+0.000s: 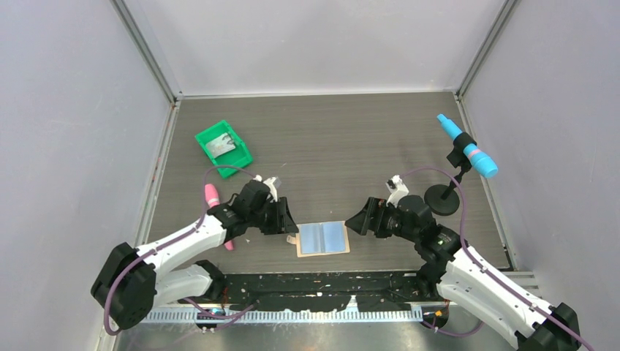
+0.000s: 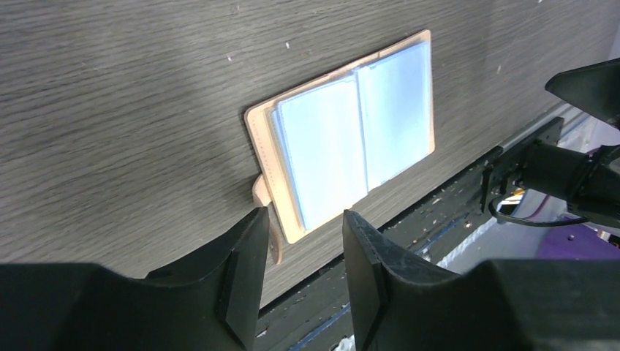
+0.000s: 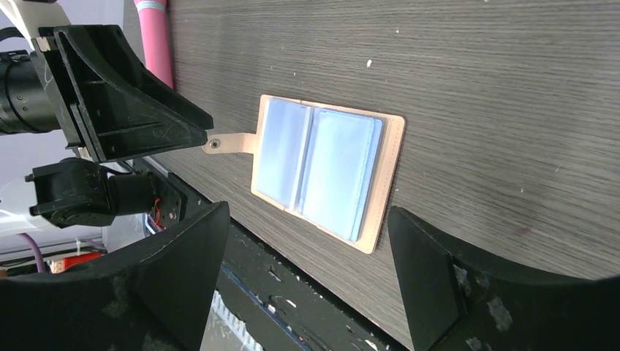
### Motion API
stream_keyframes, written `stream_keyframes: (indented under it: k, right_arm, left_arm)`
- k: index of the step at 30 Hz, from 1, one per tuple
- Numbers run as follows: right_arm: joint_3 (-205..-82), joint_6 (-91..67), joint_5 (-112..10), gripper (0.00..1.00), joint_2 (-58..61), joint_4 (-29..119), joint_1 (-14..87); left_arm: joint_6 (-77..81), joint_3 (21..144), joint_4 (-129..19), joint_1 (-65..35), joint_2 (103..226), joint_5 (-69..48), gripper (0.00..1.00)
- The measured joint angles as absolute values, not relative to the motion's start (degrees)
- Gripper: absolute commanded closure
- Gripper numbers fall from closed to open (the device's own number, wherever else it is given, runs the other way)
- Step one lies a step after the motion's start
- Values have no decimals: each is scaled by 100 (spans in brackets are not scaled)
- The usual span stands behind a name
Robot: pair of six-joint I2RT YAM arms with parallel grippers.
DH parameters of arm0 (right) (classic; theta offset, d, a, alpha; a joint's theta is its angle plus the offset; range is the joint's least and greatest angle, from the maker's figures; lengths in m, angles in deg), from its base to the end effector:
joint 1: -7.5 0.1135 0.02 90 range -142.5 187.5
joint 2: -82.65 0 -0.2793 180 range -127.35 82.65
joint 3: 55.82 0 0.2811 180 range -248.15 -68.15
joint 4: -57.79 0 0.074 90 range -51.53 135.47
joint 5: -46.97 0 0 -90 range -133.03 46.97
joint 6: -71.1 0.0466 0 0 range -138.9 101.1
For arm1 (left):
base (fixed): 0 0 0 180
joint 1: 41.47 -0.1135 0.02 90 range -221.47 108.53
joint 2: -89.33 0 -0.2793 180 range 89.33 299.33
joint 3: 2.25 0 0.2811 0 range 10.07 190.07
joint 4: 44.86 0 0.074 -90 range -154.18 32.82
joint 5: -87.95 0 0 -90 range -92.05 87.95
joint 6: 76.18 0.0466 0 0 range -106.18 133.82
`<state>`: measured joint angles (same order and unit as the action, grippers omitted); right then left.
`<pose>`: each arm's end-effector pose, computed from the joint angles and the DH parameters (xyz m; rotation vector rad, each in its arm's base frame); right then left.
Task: Take the credit cards out of the card holder
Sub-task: Remove the credit card from the card holder.
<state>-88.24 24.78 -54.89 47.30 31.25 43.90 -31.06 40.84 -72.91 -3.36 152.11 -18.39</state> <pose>0.1368 0.1128 0.2019 0.0067 2.2550 1.0240 0.1782 -0.1564 0.1793 -0.0095 2.6138 -0.9489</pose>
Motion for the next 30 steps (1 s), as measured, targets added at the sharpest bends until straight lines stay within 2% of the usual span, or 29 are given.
stream_keyframes:
  k: [8, 18, 21, 22, 23, 25, 30]
  right_arm:
    - [-8743, 2544, -5449, 13, 4760, 3068, 4480]
    - [-8835, 2697, -5296, 15, 4308, 3116, 4897]
    - [-8940, 2766, -5167, 15, 4111, 3228, 5161]
    - [-8966, 2793, -5132, 15, 4024, 3295, 5253]
    - [-8990, 2817, -5093, 15, 3932, 3361, 5341]
    - [-9032, 2869, -5001, 15, 3696, 3507, 5524]
    - [-9242, 2924, -4706, 16, 3082, 3634, 5975]
  left_arm:
    - [-3102, 3922, -7264, -81, 15209, -1520, 55]
    - [-3169, 3909, -6998, 120, 15626, -1398, 64]
    - [-3244, 3898, -6921, 219, 15744, -1343, 74]
    - [-3255, 3896, -6895, 262, 15779, -1319, 80]
    - [-3272, 3896, -6858, 308, 15808, -1304, 90]
    - [-3331, 3896, -6790, 387, 15843, -1288, 100]
    - [-3484, 3852, -6585, 507, 15828, -1284, 100]
